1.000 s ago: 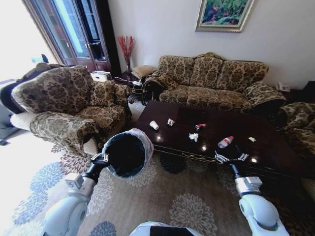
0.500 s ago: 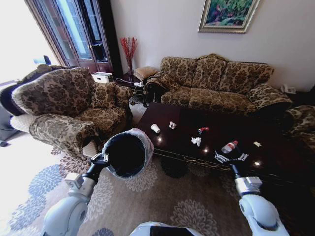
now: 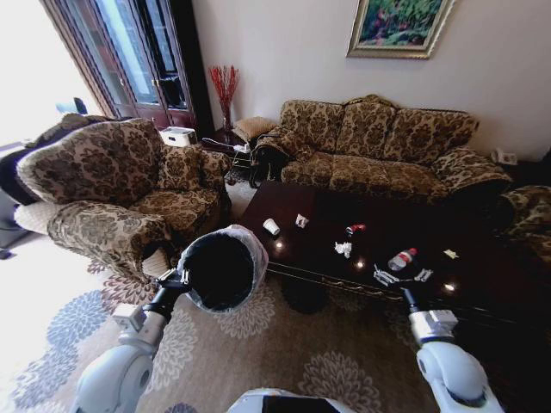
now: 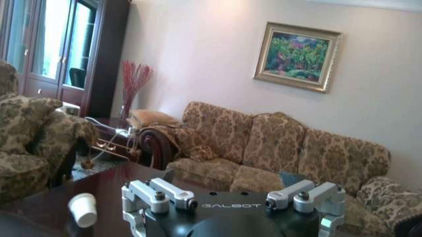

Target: Move to the front of the table and place the trash on the table into the trash bin.

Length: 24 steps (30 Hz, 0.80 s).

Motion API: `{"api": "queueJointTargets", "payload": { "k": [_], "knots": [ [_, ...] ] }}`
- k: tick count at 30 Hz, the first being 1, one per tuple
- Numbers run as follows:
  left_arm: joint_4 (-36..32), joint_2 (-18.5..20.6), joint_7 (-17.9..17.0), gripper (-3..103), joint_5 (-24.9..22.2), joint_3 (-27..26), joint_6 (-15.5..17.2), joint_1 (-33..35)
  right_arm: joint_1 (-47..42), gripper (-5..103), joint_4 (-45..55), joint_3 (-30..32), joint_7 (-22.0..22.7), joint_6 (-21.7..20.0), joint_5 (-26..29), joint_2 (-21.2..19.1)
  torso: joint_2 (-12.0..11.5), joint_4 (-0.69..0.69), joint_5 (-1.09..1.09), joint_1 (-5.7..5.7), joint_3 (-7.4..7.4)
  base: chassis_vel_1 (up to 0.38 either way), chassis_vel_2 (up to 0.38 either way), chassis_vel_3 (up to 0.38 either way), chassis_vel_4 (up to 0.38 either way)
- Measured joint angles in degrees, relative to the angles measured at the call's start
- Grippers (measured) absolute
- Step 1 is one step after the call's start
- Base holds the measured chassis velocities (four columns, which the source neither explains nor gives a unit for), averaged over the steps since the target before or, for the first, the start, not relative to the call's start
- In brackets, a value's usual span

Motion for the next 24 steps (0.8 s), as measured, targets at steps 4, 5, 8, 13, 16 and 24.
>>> {"api": "queueJointTargets", "payload": {
  "k": [4,5,8,13,16,24],
  "knots": [
    [0.9,-1.7,-4.3,1,3.0,0.1,-8.4,3.5,-2.8,100,7.8,-1.5,0.1,-4.1,-0.8,3.2,0.0,0.02,-0.05,0.0,0.0,0.0,0.0,0.0,0.0],
    [0.9,-1.7,-4.3,1,3.0,0.1,-8.4,3.5,-2.8,100,7.8,-1.5,0.1,-4.1,-0.8,3.2,0.0,0.02,-0.05,0.0,0.0,0.0,0.0,0.0,0.0],
    [1.1,-1.5,-4.3,1,4.5,-0.5,-6.8,3.8,-2.8,100,8.1,-1.5,-1.4,-4.3,0.4,3.6,0.0,0.01,0.0,-0.02,-0.01,0.0,0.0,0.0,0.0],
    [1.5,-0.4,-3.7,1,6.2,-0.8,-3.7,2.7,-2.8,100,7.8,-1.1,-2.8,-4.5,0.4,3.5,0.0,-0.01,0.0,-0.01,0.0,0.0,0.0,0.0,0.0],
    [2.4,0.5,-3.1,1,6.6,-0.6,-2.3,1.9,-2.4,100,5.9,0.3,-4.1,-4.8,0.7,3.0,0.0,-0.01,-0.02,0.0,0.0,0.0,0.0,0.0,0.0],
    [3.3,-0.3,-3.6,1,6.3,0.3,-4.6,1.4,-0.6,100,-2.6,3.7,-7.3,1.4,4.9,-0.6,0.0,-0.01,0.0,0.0,0.0,0.0,0.0,0.0,0.0]
  ]
}}
